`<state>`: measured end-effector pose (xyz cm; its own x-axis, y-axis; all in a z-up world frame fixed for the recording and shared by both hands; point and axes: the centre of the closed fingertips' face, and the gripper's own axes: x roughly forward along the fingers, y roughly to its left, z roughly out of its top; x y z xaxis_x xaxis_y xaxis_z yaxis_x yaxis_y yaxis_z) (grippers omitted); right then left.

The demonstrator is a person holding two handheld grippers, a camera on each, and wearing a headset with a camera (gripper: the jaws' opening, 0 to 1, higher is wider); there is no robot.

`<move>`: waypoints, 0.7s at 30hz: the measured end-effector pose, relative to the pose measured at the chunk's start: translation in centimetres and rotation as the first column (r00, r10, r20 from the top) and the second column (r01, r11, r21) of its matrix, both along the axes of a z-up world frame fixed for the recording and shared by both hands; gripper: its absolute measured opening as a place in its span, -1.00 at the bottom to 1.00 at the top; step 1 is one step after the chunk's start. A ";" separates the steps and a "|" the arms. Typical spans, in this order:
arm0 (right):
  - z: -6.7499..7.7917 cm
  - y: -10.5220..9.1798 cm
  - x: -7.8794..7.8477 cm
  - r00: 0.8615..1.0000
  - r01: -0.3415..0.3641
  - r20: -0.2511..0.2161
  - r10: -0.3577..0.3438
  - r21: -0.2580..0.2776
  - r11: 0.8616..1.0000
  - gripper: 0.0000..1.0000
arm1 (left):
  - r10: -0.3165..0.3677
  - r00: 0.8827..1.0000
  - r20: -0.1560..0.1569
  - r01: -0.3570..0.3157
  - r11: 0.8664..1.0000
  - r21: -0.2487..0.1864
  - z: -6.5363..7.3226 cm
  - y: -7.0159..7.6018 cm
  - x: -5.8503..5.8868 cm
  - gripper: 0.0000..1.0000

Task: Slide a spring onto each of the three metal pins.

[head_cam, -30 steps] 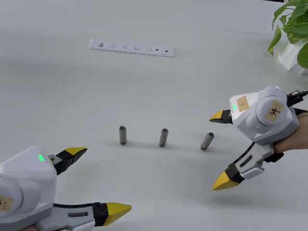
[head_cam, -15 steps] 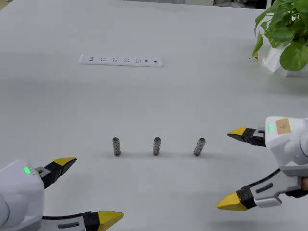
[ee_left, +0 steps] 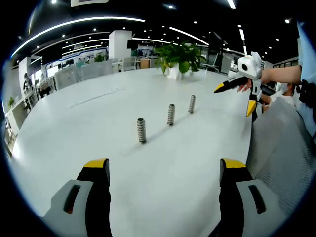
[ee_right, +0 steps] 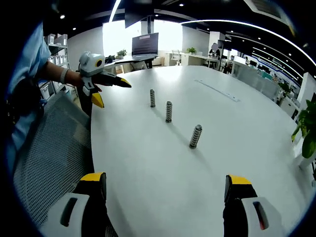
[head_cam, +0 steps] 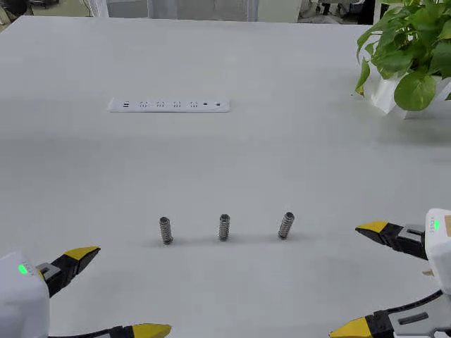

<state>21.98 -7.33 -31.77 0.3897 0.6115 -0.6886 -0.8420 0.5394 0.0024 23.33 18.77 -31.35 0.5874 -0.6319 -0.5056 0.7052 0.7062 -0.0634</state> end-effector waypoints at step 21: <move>0.3 -0.9 -1.0 0.994 0.110 -0.016 -0.109 0.076 0.991 0.99 | 0.003 1.000 -0.007 -0.003 1.000 -0.001 -0.1 0.2 -0.2 0.82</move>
